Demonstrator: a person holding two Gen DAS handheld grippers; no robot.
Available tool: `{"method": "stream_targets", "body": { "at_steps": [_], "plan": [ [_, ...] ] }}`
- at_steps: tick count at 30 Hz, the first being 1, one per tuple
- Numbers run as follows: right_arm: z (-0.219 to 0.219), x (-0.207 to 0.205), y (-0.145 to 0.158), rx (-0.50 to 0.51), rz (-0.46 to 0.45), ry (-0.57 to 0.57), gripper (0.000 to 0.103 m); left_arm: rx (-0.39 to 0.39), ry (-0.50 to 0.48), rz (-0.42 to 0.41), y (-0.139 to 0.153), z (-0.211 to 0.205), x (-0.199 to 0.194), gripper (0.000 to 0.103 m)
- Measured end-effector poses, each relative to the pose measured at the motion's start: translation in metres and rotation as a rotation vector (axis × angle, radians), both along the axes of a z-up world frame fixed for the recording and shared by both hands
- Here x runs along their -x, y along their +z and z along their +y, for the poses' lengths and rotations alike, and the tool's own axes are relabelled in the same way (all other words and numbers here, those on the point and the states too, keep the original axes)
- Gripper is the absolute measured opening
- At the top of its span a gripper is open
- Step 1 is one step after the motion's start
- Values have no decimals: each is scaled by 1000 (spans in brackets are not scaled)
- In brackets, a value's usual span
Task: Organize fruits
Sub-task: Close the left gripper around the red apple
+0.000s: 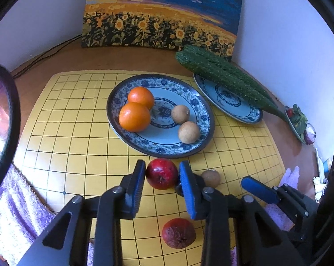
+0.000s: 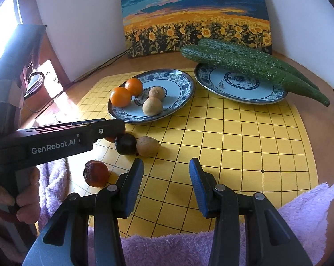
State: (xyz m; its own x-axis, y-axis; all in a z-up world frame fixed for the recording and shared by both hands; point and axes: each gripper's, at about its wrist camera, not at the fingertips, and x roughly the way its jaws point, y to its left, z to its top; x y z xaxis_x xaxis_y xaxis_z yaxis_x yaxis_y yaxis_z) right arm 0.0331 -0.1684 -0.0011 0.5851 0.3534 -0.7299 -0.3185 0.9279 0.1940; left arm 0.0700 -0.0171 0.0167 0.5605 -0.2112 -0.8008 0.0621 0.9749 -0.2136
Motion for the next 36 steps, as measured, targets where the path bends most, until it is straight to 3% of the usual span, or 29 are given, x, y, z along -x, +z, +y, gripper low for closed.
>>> {"method": "stream_targets", "body": {
  "at_steps": [19,36],
  "plan": [
    [9,-8,2,-39,13,-9,40,-32,25,-39,4,21,22,32],
    [27,-18,6,-16,-13,-19,36,-7,33,-46,3,28,25,32]
  ]
}}
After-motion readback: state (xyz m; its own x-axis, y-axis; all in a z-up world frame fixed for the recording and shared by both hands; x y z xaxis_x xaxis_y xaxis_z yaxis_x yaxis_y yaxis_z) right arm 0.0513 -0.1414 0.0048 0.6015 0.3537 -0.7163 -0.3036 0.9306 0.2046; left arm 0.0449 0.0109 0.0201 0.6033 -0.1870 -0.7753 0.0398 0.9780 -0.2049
